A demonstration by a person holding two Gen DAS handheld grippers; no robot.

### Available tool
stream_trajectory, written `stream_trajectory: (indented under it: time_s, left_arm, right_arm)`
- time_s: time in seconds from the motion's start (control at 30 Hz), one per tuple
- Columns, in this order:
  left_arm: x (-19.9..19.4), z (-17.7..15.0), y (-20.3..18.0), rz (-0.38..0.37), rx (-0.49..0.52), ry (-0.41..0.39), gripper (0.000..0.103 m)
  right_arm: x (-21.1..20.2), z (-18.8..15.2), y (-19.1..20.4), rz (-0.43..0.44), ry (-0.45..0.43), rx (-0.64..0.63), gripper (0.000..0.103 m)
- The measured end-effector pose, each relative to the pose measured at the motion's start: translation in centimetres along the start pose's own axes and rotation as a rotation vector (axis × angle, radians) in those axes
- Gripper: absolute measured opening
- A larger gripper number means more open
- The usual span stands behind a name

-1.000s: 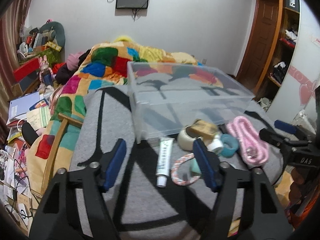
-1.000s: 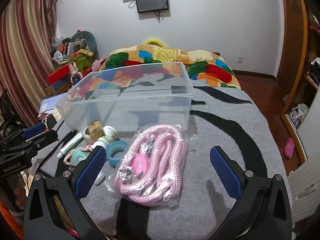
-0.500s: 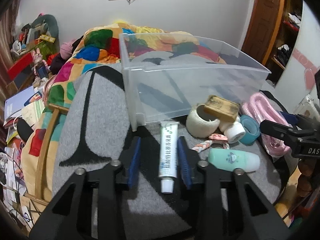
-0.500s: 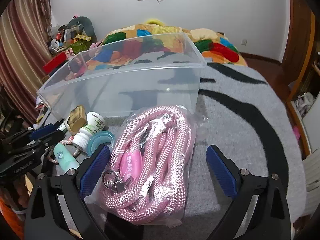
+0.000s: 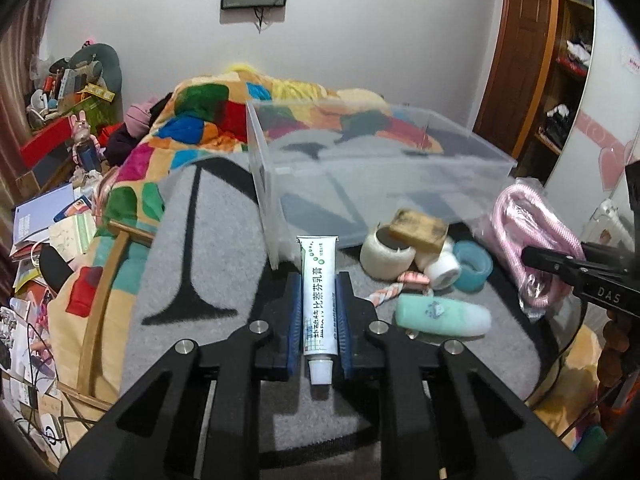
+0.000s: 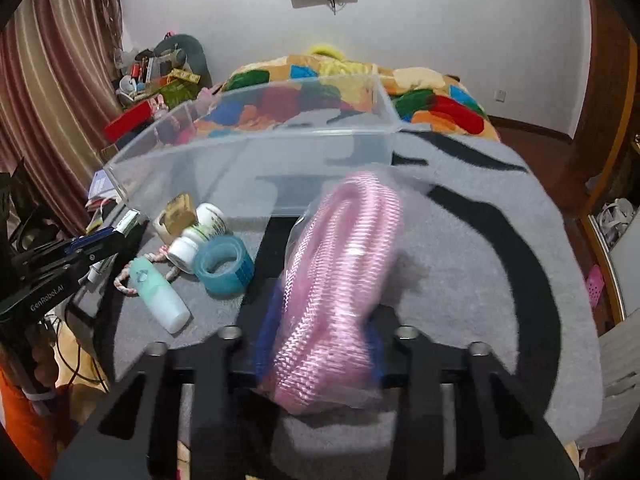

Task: Organize objects
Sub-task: 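Grasp the white toothpaste tube with the left tool while the right tool grasps the bagged pink rope, then drop the toothpaste into the clear box with the left tool while the right drops the rope bag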

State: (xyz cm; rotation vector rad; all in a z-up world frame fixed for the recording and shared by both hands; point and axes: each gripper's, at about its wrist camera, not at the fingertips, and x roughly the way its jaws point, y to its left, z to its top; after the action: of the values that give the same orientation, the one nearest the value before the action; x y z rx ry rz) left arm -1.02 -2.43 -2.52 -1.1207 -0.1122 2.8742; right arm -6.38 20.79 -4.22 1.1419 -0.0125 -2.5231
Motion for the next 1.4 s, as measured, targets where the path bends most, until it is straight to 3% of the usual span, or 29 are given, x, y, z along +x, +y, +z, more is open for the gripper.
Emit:
stream_trajectory:
  time_s: [0.27, 0.47, 0.77, 1.07, 1.27, 1.4]
  left_arm:
    - [-2.4, 2.3, 0.2, -0.012, -0.002, -0.088, 0.016]
    - [-3.2, 4.8, 0.5, -0.011, -0.009, -0.143, 0.016]
    - [-1.3, 8.6, 1.2, -0.011, -0.029, -0.161, 0.016]
    - [4.0, 10.4, 1.4, -0.025, -0.039, -0.050, 0.016]
    - [7.3, 10.6, 1.3, -0.012, -0.031, 0.034, 0.016]
    - [8.2, 10.6, 0.5, -0.002, 0.001, 0.066, 0.016]
  right_arm:
    - [-2.7, 1.0, 0.5, 0.023, -0.074, -0.020, 0.022]
    - [-5.0, 4.6, 1.1, 0.044, -0.194, -0.028, 0.022]
    - [-3.0, 10.2, 1.6, 0.007, -0.258, -0.011, 0.022]
    - [3.8, 13.7, 0.3, 0.048, -0.124, 0.041, 0.022]
    - [7.8, 13.4, 0.2, 0.079, 0.003, 0.030, 0.022]
    - [8.8, 12.5, 1.0, 0.049, 0.046, -0.023, 0.022]
